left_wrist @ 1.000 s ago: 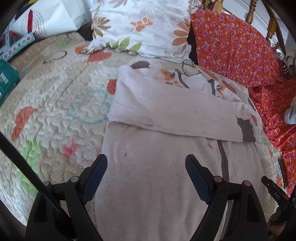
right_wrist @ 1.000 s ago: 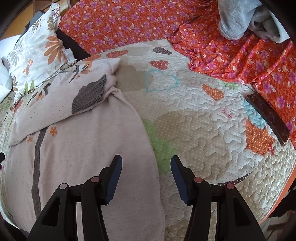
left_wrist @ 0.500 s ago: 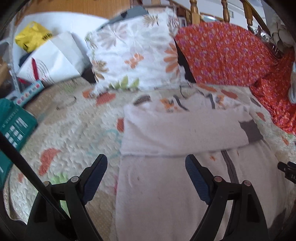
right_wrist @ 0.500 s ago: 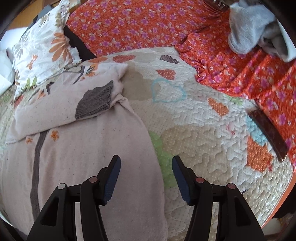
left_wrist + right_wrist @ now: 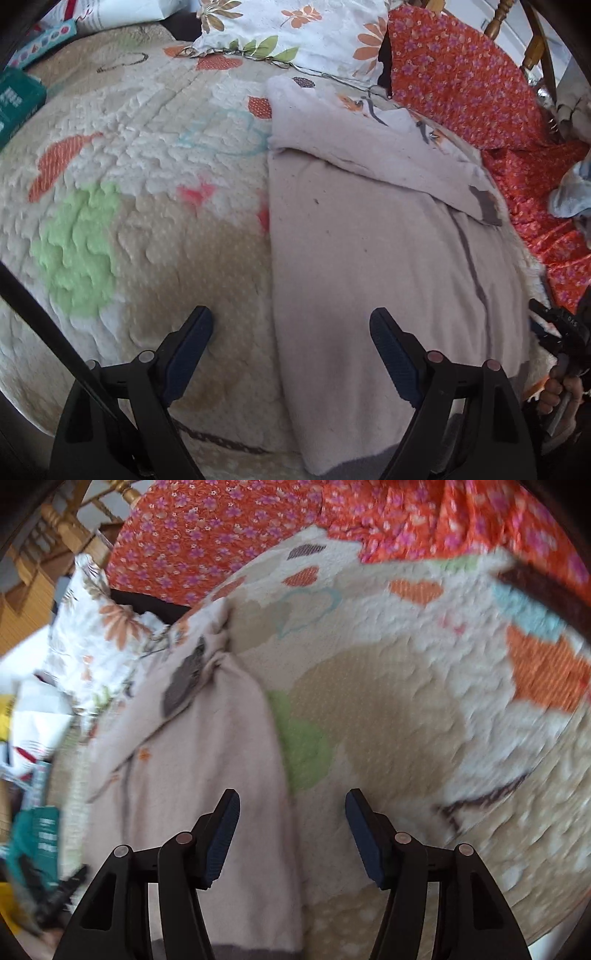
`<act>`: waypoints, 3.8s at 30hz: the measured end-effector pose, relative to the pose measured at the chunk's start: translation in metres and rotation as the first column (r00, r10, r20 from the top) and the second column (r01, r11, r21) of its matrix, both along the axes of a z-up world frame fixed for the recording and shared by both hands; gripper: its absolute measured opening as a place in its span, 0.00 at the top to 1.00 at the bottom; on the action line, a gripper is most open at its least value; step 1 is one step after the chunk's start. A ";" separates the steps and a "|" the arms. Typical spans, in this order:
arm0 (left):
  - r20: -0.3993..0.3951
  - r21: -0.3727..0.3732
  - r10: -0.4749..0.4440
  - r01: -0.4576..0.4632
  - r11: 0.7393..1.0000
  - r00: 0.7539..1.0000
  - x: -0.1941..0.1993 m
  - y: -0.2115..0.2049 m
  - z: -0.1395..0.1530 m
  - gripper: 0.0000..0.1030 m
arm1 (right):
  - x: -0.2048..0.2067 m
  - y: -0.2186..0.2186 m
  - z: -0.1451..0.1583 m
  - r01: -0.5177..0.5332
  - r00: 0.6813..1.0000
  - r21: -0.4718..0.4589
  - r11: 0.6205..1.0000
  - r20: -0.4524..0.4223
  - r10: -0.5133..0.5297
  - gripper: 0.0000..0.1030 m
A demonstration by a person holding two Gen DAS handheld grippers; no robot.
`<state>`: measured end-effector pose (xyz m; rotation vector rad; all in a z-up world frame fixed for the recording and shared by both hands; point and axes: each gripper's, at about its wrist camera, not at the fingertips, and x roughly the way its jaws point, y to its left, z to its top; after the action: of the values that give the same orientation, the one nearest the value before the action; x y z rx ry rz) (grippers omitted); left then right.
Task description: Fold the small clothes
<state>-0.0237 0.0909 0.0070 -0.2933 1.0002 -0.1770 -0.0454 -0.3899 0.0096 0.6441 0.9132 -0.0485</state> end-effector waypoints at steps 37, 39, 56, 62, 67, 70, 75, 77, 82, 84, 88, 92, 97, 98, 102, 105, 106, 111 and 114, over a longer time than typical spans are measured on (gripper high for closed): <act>-0.138 -0.360 -0.036 -0.017 0.933 0.990 -0.077 -0.019 -0.003 0.93 | -0.084 0.089 -0.002 -0.212 0.977 0.080 0.974 0.027 0.210 0.93; -0.112 -0.352 -0.056 0.013 0.936 0.992 -0.093 -0.019 0.011 0.93 | -0.095 0.094 0.007 -0.239 0.971 0.090 0.967 0.044 0.236 0.94; 0.023 -0.299 0.037 -0.029 0.954 0.999 -0.023 0.010 0.072 0.97 | -0.053 0.119 0.089 -0.367 0.916 -0.047 0.929 0.156 0.370 0.94; 0.032 -0.247 0.113 -0.101 0.964 0.993 0.082 0.009 0.083 0.97 | 0.054 0.119 0.114 -0.308 0.935 -0.084 0.948 0.156 0.318 0.94; 0.009 -0.170 0.155 -0.151 0.974 0.988 0.160 0.003 0.065 0.96 | 0.153 0.119 0.093 -0.235 0.967 -0.178 0.956 0.055 0.248 0.94; -0.017 -0.153 0.157 -0.158 0.976 0.987 0.200 0.002 0.050 0.96 | 0.194 0.112 0.066 -0.205 0.978 -0.208 0.956 0.003 0.210 0.94; -0.021 -0.138 0.160 -0.162 0.977 0.987 0.233 -0.001 0.040 0.91 | 0.236 0.099 0.035 -0.197 0.980 -0.125 0.972 -0.020 0.196 0.92; 0.002 -0.131 0.182 -0.180 0.975 0.983 0.237 0.001 0.043 0.67 | 0.248 0.095 0.029 -0.212 0.977 -0.098 0.972 -0.002 0.213 0.91; 0.080 -0.146 0.368 -0.355 0.923 0.926 0.231 0.030 0.059 0.36 | 0.259 0.079 0.026 -0.113 0.993 -0.080 0.990 0.033 0.116 0.43; 0.060 -0.183 0.350 -0.335 0.924 0.935 0.229 0.034 0.062 0.36 | 0.257 0.076 0.034 -0.080 0.995 -0.108 0.991 0.057 0.087 0.35; 0.093 -0.112 0.304 -0.293 0.949 0.948 0.220 0.026 0.071 0.35 | 0.250 0.074 0.052 -0.064 0.994 -0.204 0.977 0.073 0.080 0.35; 0.093 -0.050 0.243 -0.240 0.970 0.965 0.203 0.017 0.074 0.30 | 0.236 0.069 0.062 -0.076 0.992 -0.245 0.966 0.076 0.097 0.35; -0.033 -0.027 0.149 -0.150 0.988 0.988 0.187 0.011 0.055 0.30 | 0.224 0.063 0.059 -0.137 0.989 -0.261 0.955 0.014 0.145 0.35; -0.051 -0.026 0.133 -0.134 0.991 0.990 0.184 0.012 0.051 0.30 | 0.222 0.063 0.057 -0.151 0.988 -0.262 0.953 -0.002 0.156 0.35; -0.048 0.063 0.111 -0.108 0.992 0.993 0.167 0.019 0.046 0.30 | 0.205 0.067 0.048 -0.261 0.965 -0.329 0.908 -0.097 0.242 0.35; -0.049 0.067 0.090 -0.086 0.994 0.995 0.155 0.031 0.043 0.30 | 0.180 0.070 0.035 -0.346 0.938 -0.405 0.846 -0.169 0.303 0.35; -0.059 0.052 0.076 -0.073 0.996 0.995 0.151 0.035 0.040 0.30 | 0.171 0.070 0.030 -0.367 0.930 -0.416 0.832 -0.191 0.315 0.35; -0.130 0.019 -0.016 0.019 1.000 0.991 0.140 0.032 0.023 0.30 | 0.136 0.058 0.009 -0.403 0.911 -0.311 0.860 -0.226 0.345 0.34; -0.156 0.054 -0.065 0.074 0.996 0.986 0.136 0.014 0.012 0.33 | 0.126 0.059 0.004 -0.413 0.905 -0.228 0.882 -0.209 0.370 0.58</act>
<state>0.1122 0.1050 0.0189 -0.2200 1.1681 -0.1897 0.0806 -0.3311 0.0136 0.1945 1.1563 0.1410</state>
